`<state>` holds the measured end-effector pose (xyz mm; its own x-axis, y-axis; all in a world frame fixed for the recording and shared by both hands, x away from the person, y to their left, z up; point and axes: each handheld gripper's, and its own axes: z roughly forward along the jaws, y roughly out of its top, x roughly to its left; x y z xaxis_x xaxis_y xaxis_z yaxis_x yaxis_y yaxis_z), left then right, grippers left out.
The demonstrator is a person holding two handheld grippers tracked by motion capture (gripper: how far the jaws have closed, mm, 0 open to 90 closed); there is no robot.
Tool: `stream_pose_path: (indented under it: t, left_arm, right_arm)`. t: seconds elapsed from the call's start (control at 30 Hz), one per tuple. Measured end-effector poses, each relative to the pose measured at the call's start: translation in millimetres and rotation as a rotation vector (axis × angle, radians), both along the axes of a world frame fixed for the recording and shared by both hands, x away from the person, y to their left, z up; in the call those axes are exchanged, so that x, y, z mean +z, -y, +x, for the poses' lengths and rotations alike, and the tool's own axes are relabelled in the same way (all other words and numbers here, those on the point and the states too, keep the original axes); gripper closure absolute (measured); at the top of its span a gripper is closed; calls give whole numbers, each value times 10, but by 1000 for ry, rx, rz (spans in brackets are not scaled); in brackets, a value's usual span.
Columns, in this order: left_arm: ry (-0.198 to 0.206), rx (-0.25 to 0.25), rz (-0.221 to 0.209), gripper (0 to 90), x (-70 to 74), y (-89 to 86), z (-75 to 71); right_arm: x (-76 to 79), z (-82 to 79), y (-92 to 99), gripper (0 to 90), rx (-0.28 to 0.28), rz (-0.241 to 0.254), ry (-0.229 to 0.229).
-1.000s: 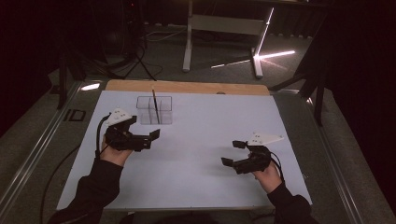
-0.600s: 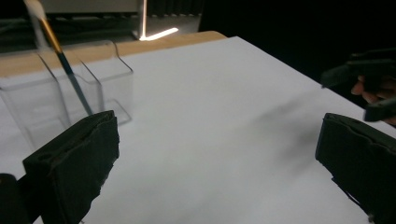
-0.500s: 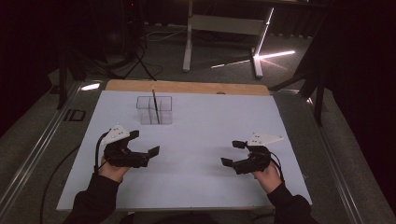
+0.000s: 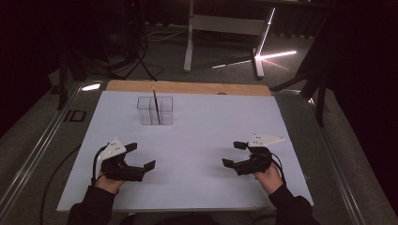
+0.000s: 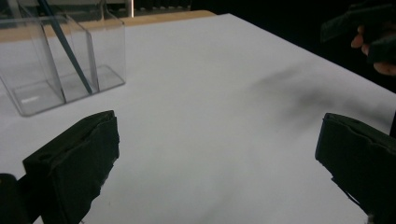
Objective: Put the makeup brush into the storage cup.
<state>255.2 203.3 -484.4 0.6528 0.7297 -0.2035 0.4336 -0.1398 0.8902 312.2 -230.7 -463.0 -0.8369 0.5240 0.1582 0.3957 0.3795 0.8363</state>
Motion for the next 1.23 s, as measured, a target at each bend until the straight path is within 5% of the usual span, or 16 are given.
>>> stream_pose_path:
  t: [0.27,0.43,0.7,1.23]
  left_arm:
    - [6,14,-12,0,-163,-111,-65]
    - [47,23,-9,0,-196,-153,-92]
    - [-4,26,-28,0,-276,-189,-55]
    - [-10,28,-37,0,-303,-170,-51]
  right_arm:
    - [-14,11,5,138,-3,-3,-2]
    - [-22,15,9,139,-4,-3,-2]
    - [-46,22,23,139,-4,-7,-6]
    - [-64,32,28,139,-7,-5,-12]
